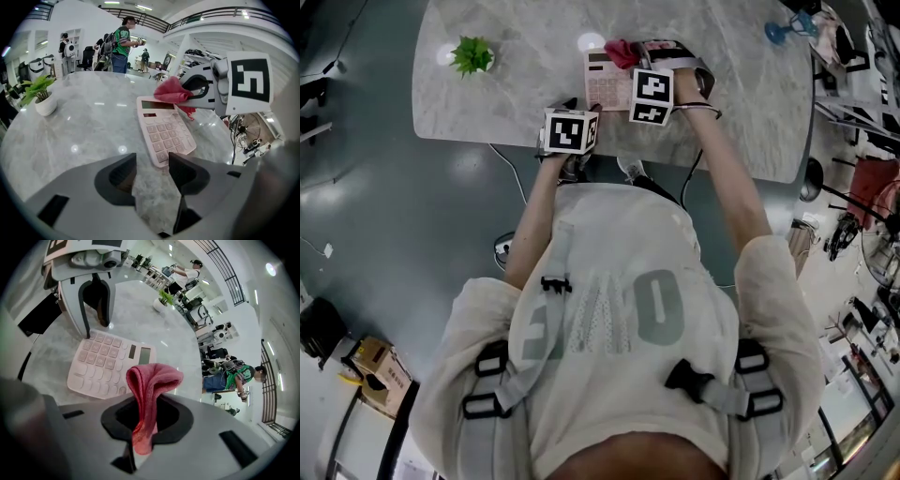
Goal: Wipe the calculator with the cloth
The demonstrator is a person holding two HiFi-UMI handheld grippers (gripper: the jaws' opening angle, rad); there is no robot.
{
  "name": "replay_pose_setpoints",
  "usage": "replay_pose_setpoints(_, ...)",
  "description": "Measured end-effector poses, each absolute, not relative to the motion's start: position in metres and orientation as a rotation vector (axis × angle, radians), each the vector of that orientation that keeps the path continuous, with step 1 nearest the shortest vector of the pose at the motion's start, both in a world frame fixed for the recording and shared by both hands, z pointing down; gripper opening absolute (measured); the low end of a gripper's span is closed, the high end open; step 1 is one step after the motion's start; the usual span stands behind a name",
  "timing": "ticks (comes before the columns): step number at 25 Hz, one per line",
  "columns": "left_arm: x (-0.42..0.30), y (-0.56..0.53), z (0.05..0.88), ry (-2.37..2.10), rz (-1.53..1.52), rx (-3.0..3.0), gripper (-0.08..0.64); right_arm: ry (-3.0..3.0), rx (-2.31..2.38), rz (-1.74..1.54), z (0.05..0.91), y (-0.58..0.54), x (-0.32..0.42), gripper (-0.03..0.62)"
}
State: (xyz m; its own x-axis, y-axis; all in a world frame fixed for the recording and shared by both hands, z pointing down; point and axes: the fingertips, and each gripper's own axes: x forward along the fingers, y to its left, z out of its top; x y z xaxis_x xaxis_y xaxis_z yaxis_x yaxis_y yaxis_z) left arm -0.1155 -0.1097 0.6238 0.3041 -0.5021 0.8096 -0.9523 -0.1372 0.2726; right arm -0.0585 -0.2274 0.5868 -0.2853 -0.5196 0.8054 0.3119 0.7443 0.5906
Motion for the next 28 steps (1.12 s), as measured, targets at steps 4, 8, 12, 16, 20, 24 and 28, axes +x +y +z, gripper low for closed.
replay_pose_setpoints(4, -0.116, -0.110, 0.625, -1.317, 0.699, 1.776, 0.219, -1.669, 0.180, -0.810, 0.591, -0.225, -0.059, 0.057)
replay_pose_setpoints(8, -0.116, -0.110, 0.625, -1.317, 0.693, 1.779, 0.219, -1.670, 0.179, -0.803, 0.593, -0.223, -0.059, 0.055)
replay_pose_setpoints(12, -0.115, -0.110, 0.625, -1.316, 0.690, 1.782, 0.219, -1.663, 0.184, -0.796, 0.595, -0.219, -0.057, 0.055)
replay_pose_setpoints(16, -0.115, -0.110, 0.625, -1.314, 0.691, 1.778, 0.219, -1.660, 0.167, -0.782, 0.600, -0.213, -0.055, 0.055)
replay_pose_setpoints(20, -0.116, -0.109, 0.625, -1.321, 0.695, 1.774, 0.219, -1.659, 0.136, -0.758, 0.608, -0.201, -0.052, 0.055)
replay_pose_setpoints(24, -0.118, -0.109, 0.625, -1.322, 0.697, 1.774, 0.219, -1.690, 0.140, -0.698, 0.611, -0.189, -0.051, 0.055)
replay_pose_setpoints(28, -0.117, -0.109, 0.624, -1.322, 0.699, 1.773, 0.219, -1.702, 0.138, -0.687, 0.612, -0.180, -0.047, 0.055)
